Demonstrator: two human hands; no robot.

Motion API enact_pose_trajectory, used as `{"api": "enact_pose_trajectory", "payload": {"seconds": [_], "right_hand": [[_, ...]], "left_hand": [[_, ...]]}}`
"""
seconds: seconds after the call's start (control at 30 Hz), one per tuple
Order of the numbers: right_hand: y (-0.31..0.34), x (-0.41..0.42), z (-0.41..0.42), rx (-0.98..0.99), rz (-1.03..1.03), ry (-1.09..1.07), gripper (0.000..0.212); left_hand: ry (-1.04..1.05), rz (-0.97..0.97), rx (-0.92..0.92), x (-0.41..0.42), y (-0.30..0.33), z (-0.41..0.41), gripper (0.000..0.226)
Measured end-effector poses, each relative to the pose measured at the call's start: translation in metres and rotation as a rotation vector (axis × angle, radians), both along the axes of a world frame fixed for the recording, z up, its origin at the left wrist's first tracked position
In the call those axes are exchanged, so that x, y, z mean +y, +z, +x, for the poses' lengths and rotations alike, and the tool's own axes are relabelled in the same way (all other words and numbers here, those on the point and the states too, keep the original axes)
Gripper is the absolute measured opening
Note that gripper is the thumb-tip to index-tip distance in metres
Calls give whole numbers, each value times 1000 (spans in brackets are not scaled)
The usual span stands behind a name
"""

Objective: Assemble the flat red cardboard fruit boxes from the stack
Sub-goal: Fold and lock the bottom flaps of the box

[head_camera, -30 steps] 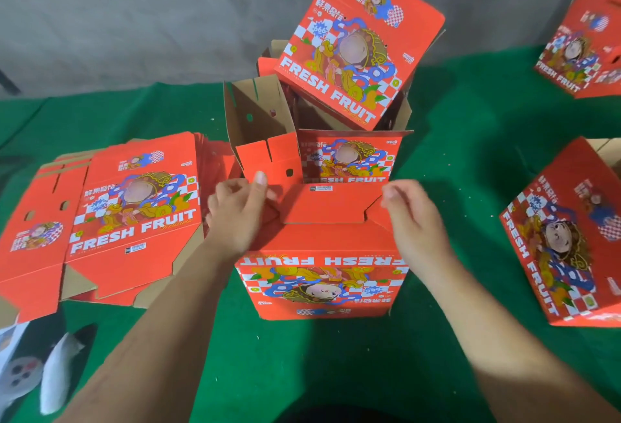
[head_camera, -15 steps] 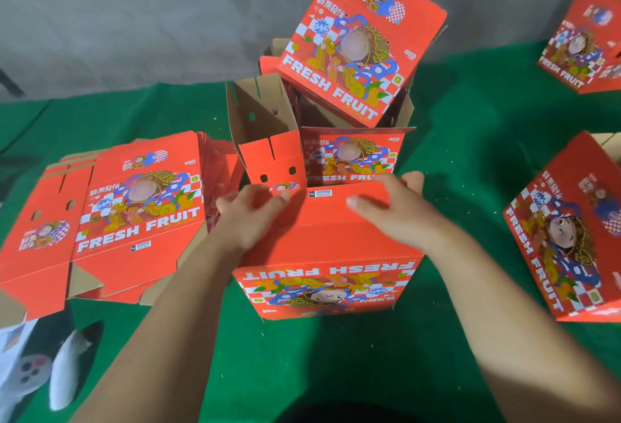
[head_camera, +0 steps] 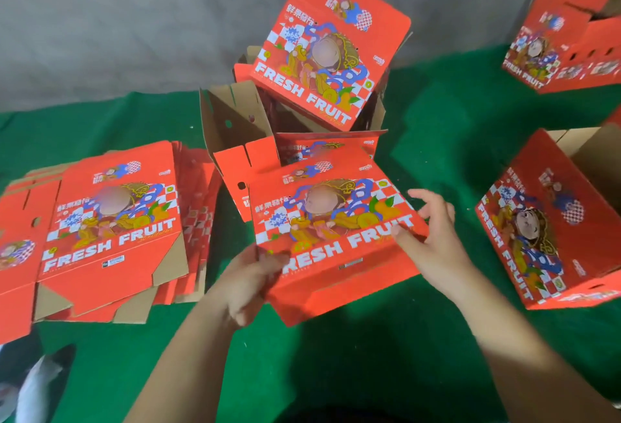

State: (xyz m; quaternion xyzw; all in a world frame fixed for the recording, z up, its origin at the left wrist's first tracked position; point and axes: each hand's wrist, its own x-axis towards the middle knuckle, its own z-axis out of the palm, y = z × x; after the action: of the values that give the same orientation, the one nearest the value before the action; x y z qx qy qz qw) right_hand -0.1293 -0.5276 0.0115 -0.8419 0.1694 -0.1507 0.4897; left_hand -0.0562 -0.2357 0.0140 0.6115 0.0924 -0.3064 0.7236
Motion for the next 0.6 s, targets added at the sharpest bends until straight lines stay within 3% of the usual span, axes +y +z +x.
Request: {"api": "enact_pose_trajectory", "payload": {"seconds": [0.1,0.2,0.3,0.4,0.47,0.53,0.57,0.6], "right_hand": [[-15,-7,-22,170,48,48,96],[-27,-9,-32,221,270,-24,119],[-32,-23,-39,255,455,27,100],[-38,-22,-45,326,261,210,64],[-42,-20,-48,315,184,269,54],[-39,-23,-52,282,243,345,51],[-39,-27,-52,279,213,391,70],[-41,-34,-52,292,165,425,108]], "left_hand": [[-7,88,-197,-8,-18,-16,66],[-117,141,-425,-12,-25,-15,74],[-84,275,-633,-11,-33,-6,77],[-27,255,-543,-13,-35,3,82],[-10,245,-488,-17,-39,7,74],[36,276,-470,-22,-42,11,60],[50,310,-453,-24,-41,14,56],[52,342,-418,-24,-41,18,53]]}}
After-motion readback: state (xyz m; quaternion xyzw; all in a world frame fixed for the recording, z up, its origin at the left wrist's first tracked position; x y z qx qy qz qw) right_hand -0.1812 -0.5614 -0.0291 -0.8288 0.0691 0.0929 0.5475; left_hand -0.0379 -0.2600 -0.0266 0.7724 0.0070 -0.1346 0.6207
